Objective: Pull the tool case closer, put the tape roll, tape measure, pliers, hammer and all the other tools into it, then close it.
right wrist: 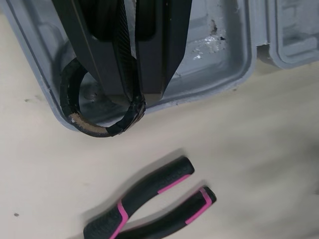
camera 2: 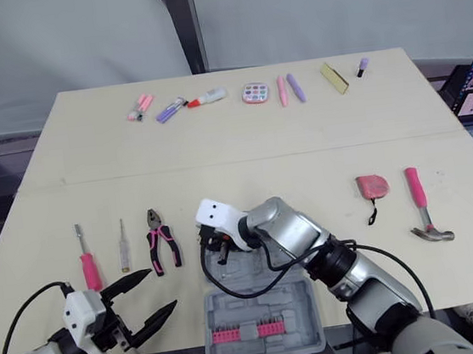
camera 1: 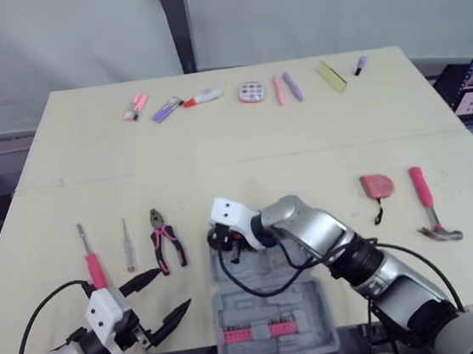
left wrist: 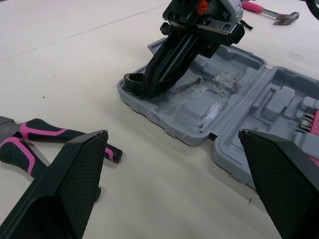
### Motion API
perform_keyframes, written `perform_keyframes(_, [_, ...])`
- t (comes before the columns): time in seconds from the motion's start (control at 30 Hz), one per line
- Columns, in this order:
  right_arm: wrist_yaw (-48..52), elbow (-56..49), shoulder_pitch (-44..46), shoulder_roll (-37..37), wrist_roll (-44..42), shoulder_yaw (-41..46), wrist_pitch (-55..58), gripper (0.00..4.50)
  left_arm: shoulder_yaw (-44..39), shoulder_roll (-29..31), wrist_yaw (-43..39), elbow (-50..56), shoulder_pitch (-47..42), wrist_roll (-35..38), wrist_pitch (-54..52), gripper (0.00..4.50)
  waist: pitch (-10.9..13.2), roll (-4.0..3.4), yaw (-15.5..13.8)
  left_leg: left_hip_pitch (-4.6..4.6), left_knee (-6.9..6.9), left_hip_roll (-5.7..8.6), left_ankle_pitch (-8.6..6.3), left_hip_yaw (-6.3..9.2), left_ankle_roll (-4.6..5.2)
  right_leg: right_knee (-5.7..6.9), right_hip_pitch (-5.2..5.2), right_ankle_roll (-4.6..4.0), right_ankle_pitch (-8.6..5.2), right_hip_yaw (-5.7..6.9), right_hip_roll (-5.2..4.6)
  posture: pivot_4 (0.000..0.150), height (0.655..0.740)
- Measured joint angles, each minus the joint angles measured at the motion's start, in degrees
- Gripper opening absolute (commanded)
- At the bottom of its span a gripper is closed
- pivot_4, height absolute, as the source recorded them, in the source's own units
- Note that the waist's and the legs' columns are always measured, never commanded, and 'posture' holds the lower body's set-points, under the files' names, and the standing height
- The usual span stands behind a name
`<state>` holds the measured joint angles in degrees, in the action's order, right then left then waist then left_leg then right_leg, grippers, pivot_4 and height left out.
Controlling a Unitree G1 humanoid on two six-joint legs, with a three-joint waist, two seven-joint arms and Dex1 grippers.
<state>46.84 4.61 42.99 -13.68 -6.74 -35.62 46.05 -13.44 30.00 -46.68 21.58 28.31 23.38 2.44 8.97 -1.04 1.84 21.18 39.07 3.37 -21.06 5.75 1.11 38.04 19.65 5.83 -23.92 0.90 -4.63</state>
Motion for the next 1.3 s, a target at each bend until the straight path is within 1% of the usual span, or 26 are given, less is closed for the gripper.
perform_keyframes(0.37, [0.5, 0.3, 1.0, -0.2, 1.1, 0.0, -1.0, 0.02, 0.1, 0.1, 1.4, 2.7, 0.0, 0.0, -3.1, 4.5, 0.0, 0.0, 0.0, 0.0, 0.0, 0.0, 0.0, 0.0, -0.01, -0.01, 0.0, 0.0, 0.0, 0.0, 0.0, 0.15, 0.7134])
perform_keyframes(1.0, [1.6, 0.2, 0.4, -1.4, 1.5, 0.0, -1.0, 0.02, 0.5, 0.0, 1.6, 3.3, 0.7, -0.1, -3.6, 4.5, 0.0, 0.0, 0.0, 0.0, -0.01, 0.0, 0.0, 0.0, -0.01, -0.03, 0.0, 0.0, 0.0, 0.0, 0.0, 0.15, 0.7134])
perform_keyframes(1.07, [1.6, 0.2, 0.4, -1.5, 1.5, 0.0, -0.9, 0.75, 0.6, 0.0, 1.6, 3.3, 0.9, -0.1, -3.4, 4.5, 0.0, 0.0, 0.0, 0.0, 0.0, 0.0, 0.0, 0.0, -0.01, -0.03, 0.0, 0.0, 0.0, 0.0, 0.0, 0.15, 0.7134])
perform_keyframes(1.1, [1.7, 0.1, 0.4, -1.4, 1.5, 0.0, -0.9, 0.97, 0.6, 0.0, 1.5, 3.3, 0.9, -0.1, -3.3, 4.5, 0.0, 0.0, 0.0, 0.01, 0.0, 0.0, -0.01, 0.0, -0.01, -0.04, 0.0, 0.0, 0.0, 0.0, 0.0, 0.15, 0.7134])
perform_keyframes(1.2, [1.7, -0.1, 0.3, -1.4, 1.5, 0.0, -0.6, 2.44, 0.6, 0.0, 1.4, 3.2, 1.0, -0.1, -3.0, 4.5, 0.0, 0.0, 0.0, 0.0, -0.01, 0.0, -0.01, 0.0, -0.01, -0.05, -0.01, 0.0, 0.0, 0.0, 0.0, 0.15, 0.7134])
perform_keyframes(1.3, [2.3, -1.8, 0.2, -1.5, 0.8, 0.1, 0.8, 2.44, 0.6, 0.0, 1.1, 2.9, 1.0, -0.1, -2.7, 4.5, 0.0, 0.0, 0.0, 0.01, -0.01, 0.0, -0.01, 0.0, -0.02, -0.04, 0.0, 0.0, 0.0, 0.0, 0.0, 0.15, 0.7134])
